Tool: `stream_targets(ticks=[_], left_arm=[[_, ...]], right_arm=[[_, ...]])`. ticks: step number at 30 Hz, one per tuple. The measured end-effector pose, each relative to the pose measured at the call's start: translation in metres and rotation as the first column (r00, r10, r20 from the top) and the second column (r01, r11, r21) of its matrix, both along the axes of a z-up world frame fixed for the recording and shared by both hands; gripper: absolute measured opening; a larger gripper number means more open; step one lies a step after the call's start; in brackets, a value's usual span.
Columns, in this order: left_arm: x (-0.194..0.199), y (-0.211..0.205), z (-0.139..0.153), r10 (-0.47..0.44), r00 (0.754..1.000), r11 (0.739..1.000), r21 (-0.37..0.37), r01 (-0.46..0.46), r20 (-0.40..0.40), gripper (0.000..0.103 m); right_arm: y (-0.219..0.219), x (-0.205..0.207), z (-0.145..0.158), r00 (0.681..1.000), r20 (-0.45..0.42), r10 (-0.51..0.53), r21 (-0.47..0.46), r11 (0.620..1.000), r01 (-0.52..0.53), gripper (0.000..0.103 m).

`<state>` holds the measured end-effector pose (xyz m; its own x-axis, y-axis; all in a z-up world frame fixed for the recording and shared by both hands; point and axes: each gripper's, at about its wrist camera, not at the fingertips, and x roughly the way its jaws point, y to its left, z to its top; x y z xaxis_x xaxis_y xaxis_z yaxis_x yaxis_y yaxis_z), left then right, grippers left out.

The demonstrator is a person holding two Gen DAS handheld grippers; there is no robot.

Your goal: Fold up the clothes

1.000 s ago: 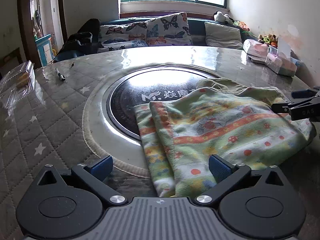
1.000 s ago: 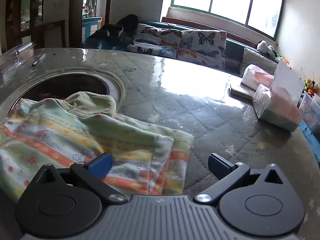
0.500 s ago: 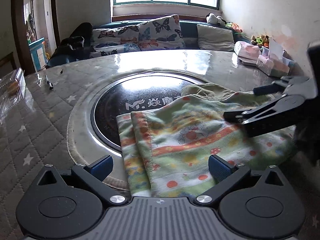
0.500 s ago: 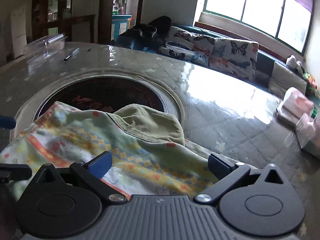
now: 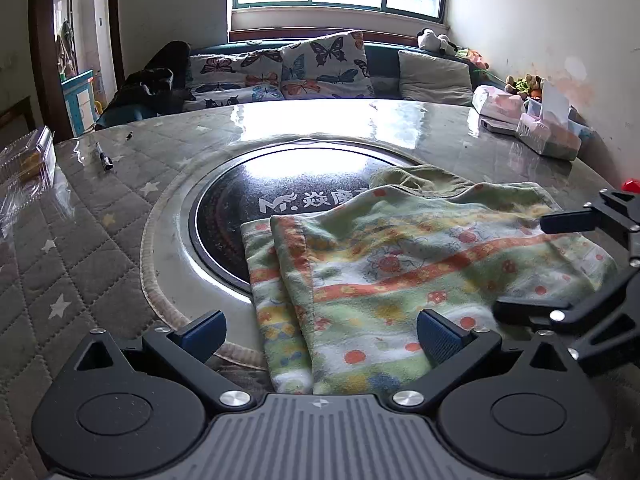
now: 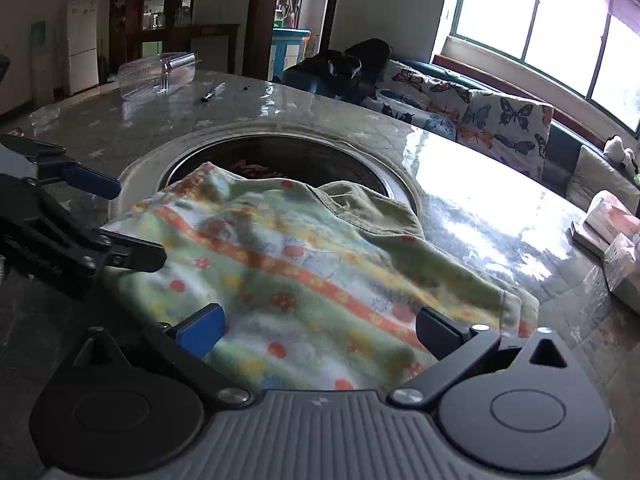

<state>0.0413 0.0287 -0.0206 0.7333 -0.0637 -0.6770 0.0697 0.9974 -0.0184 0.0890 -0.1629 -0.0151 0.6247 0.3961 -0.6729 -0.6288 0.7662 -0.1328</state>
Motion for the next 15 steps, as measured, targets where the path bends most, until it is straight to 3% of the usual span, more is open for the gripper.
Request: stream_targets(ticks=[4,8,15], left_arm=[[-0.002,0.002,-0.002,0.012,1.000,1.000,0.004,-0.011,-0.002,0.103],[-0.006,0.004,-0.004,0.019,1.000,1.000,-0.002,-0.019,0.000,0.103],[-0.004,0.003,0.005,0.025,1.000,0.999,0.023,-0.025,0.013,0.103]], right_arm=[[-0.002,-0.007,0.002,1.000,0.017,-0.004,0.015,1.000,0.004,0.103],[-0.002,-0.003,-0.007,0.999,-0.036,-0.008,0.009,1.000,0.008,0.103],[0.000,0.021,0.015,0.999,-0.012,-0.037,0.055,0.998,0.038,0.102]])
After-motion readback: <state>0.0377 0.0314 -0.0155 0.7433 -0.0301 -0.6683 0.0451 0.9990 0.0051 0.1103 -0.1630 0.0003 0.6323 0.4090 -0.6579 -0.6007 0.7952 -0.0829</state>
